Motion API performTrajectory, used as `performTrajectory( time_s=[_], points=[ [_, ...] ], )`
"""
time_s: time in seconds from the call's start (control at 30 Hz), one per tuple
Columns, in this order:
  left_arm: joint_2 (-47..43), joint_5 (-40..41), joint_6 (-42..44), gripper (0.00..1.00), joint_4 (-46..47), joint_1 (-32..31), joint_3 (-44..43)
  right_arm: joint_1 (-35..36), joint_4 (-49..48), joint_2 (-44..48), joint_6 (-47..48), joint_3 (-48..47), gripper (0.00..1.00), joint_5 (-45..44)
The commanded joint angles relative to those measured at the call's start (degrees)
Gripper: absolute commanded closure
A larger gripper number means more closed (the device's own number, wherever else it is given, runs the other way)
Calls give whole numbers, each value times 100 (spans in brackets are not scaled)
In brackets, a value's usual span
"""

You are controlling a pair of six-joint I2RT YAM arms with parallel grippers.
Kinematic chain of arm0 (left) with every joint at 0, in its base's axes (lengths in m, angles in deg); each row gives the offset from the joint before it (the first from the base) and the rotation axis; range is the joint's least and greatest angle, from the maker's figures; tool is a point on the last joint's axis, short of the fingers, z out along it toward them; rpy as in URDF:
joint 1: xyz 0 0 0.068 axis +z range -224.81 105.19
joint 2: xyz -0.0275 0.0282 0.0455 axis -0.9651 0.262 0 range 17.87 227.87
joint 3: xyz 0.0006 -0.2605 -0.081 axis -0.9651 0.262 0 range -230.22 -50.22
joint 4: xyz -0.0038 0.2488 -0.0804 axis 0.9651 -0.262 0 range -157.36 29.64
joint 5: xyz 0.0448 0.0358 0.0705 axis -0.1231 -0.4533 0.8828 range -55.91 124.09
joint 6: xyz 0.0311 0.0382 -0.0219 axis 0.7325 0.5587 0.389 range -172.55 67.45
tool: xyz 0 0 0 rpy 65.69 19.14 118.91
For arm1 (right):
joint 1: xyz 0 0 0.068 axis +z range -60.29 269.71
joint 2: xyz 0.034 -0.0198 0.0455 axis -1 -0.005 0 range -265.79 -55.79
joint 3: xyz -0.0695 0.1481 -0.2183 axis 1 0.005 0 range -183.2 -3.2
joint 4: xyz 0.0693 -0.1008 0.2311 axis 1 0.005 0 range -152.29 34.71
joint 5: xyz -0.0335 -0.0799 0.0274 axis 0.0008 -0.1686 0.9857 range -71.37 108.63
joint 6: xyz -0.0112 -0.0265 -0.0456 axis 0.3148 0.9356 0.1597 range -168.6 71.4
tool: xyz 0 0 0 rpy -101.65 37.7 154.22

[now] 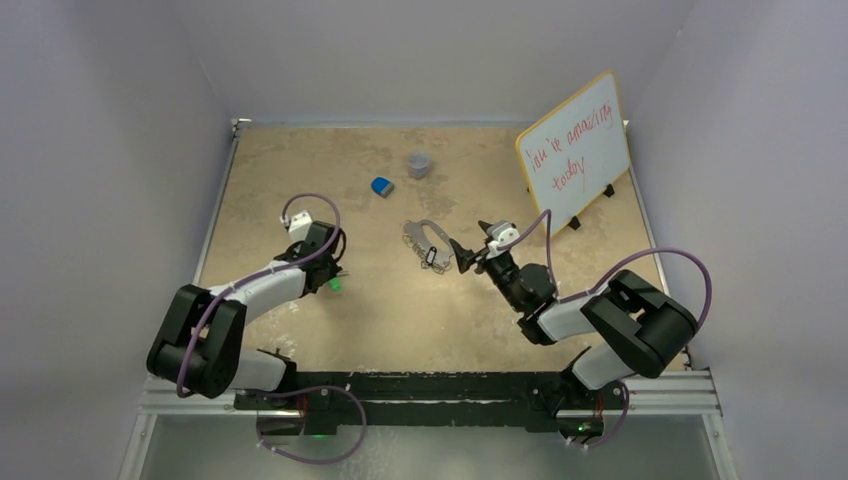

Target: Remove the keys from the keyring

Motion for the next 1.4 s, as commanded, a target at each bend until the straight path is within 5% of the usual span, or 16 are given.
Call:
performTrajectory(
  time_s=[0.0, 0.37, 0.73, 1.07, 1.2, 1.37],
  points=[
    [-87, 177, 21, 100, -536, 328, 189, -19, -563, 253, 10, 80, 23, -238],
    [-1058, -47, 291, 71, -891, 352, -128, -24, -52, 1253, -639, 321, 14, -715],
    [-3031, -610, 932, 56, -1621, 351, -636, -27, 3468, 4295, -1210, -27, 3, -1744],
    [-4674, -131, 1767, 41, -2627, 348, -1486, -19, 6759, 6862, -991, -1255, 1, -2227],
    [-5453, 97, 1769, 24, -2667, 344, -1485, -15, 7427, 7402, -777, -1637, 1, -2411],
    [-6282, 183, 1900, 16, -2504, 344, -1367, -18, 7537, 7905, -185, -1706, 1, -2719]
  ],
)
